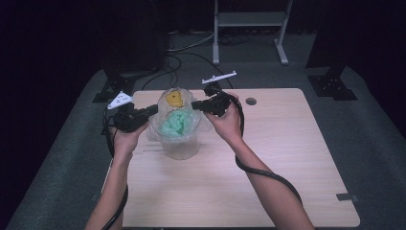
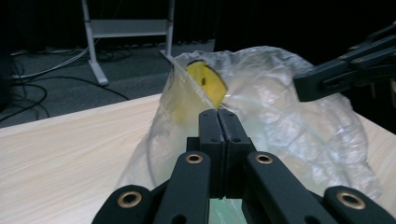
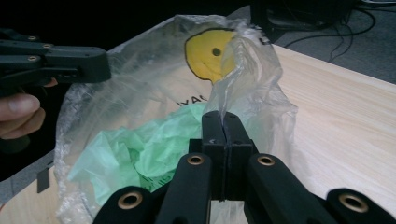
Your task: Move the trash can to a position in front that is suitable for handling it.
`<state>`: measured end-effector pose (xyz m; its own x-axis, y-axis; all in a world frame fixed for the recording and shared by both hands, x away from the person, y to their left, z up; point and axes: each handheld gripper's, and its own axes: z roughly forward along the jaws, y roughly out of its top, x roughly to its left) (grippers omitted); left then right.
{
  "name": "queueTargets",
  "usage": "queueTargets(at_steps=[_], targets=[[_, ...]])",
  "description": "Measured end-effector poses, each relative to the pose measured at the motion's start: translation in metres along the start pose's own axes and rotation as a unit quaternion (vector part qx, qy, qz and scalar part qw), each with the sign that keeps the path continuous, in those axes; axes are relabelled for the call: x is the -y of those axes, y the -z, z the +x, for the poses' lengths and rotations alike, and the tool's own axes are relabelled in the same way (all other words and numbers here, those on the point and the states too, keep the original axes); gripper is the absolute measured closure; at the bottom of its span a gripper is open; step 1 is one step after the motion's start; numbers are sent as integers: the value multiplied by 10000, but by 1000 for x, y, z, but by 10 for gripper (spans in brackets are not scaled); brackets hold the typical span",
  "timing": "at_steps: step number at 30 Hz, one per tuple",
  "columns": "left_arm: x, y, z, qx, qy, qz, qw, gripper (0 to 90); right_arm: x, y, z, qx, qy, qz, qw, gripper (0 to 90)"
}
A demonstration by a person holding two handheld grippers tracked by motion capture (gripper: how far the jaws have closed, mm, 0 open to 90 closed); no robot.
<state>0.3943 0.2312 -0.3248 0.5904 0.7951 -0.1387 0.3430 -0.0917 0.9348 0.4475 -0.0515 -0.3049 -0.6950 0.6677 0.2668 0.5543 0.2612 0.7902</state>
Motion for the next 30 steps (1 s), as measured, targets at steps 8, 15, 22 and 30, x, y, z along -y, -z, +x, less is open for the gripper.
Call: queueTargets(at_steps=[8,15,22,30], targets=[[-2,-8,-13,204,-64,-52,9998,896,-5,-5,7,-118,-41,18,9999,900],[-1,-15,-22,347,-79,-40,9994,896,-5,-9,7,-225,-176,14,9996,900],[0,-21,-28,435,-116,8,9990,896,-7,-15,8,-361,-339,-34,9988,900],[3,-26,-32,494,-124,57,9987,896,-10,-19,10,-491,-487,-79,9976,894]])
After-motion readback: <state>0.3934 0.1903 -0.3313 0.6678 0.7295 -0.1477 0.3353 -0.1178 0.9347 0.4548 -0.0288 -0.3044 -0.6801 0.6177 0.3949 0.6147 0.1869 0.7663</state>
